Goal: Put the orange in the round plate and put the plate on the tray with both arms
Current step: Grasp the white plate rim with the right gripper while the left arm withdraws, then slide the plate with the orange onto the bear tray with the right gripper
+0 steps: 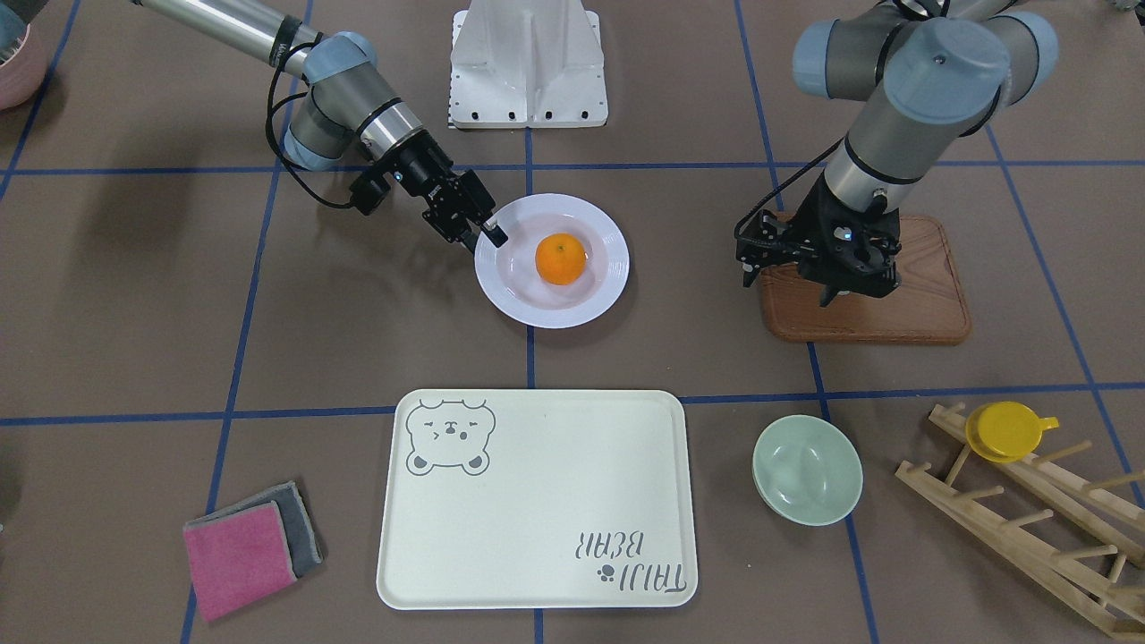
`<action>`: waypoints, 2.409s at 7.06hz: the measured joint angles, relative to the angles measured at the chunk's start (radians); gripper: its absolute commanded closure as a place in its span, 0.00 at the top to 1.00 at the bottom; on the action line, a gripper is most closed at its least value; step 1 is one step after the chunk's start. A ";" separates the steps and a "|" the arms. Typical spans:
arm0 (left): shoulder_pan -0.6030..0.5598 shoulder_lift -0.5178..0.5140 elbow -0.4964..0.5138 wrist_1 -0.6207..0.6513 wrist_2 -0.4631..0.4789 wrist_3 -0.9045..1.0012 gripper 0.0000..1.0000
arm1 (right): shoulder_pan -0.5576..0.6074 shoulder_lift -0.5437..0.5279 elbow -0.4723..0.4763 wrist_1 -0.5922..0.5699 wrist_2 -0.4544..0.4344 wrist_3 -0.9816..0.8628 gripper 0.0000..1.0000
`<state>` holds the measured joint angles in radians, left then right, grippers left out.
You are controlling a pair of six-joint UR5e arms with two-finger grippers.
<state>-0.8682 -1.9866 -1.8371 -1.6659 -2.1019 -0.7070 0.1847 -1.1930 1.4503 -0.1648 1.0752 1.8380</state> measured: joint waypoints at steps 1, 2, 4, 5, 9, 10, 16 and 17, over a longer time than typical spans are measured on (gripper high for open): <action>0.000 0.000 -0.002 0.000 -0.001 0.000 1.00 | 0.000 0.001 -0.001 0.001 0.000 -0.001 0.00; 0.000 0.000 -0.003 0.000 -0.001 0.000 1.00 | 0.003 0.003 0.000 0.002 0.000 -0.005 0.00; -0.020 0.007 -0.005 0.000 -0.015 0.002 1.00 | 0.017 0.021 0.005 0.006 -0.004 -0.004 0.00; -0.061 0.025 -0.008 0.000 -0.052 0.023 1.00 | 0.036 0.038 0.008 0.007 -0.007 0.001 0.00; -0.218 0.177 -0.055 -0.004 -0.152 0.236 1.00 | 0.193 0.169 -0.118 -0.078 -0.072 0.231 0.00; -0.230 0.210 -0.082 -0.005 -0.153 0.245 1.00 | 0.230 0.239 -0.198 -0.157 -0.091 0.344 0.00; -0.236 0.265 -0.148 -0.003 -0.150 0.248 1.00 | 0.288 0.354 -0.302 -0.417 -0.102 0.640 1.00; -0.236 0.265 -0.148 -0.003 -0.150 0.248 1.00 | 0.269 0.314 -0.222 -0.421 -0.103 0.610 1.00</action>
<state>-1.1045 -1.7212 -1.9847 -1.6690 -2.2519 -0.4590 0.4534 -0.8795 1.2279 -0.5854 0.9724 2.4484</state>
